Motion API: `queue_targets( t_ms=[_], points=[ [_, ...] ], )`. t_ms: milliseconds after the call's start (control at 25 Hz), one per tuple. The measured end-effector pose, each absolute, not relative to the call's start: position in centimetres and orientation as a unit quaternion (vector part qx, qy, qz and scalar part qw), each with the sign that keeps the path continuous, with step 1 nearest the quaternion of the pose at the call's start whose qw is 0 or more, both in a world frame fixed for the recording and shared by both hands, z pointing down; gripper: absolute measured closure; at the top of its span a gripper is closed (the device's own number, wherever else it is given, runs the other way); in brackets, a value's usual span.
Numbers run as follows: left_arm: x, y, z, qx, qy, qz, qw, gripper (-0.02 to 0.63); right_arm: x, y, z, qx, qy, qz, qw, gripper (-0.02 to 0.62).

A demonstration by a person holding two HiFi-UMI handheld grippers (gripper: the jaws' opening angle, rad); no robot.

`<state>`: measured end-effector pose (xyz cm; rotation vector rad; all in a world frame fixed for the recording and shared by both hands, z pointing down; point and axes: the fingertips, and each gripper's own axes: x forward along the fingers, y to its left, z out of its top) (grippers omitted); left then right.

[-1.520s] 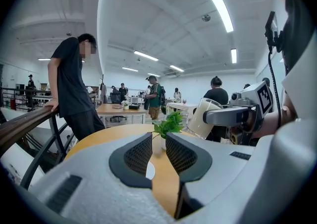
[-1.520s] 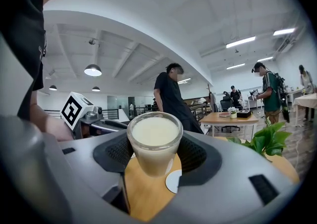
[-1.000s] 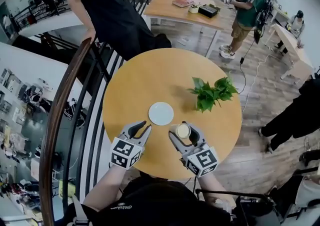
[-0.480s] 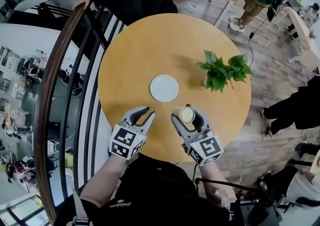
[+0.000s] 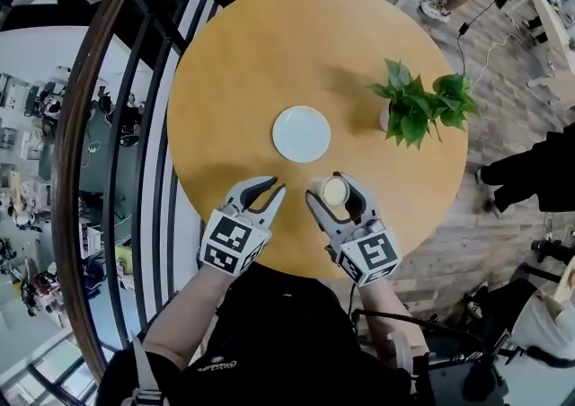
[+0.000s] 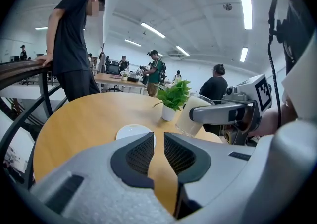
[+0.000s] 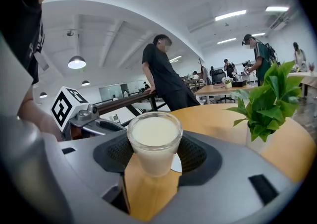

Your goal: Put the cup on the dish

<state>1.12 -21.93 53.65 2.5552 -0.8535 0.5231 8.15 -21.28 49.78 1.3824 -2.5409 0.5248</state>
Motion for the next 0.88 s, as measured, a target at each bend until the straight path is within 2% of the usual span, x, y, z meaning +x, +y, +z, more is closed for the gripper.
queue_targets(
  t_ms=[480, 880],
  points=[
    [1.1, -24.4, 56.5, 0.909, -0.295, 0.197, 0.219, 0.54, 7.7, -25.8, 53.4, 0.47, -0.854, 0.182, 0.129, 0.337],
    [0.6, -25.8, 57.7, 0.903, -0.302, 0.198, 0.232, 0.54, 7.6, -32.3, 58.4, 0.478, -0.844, 0.159, 0.183, 0.337]
  ],
)
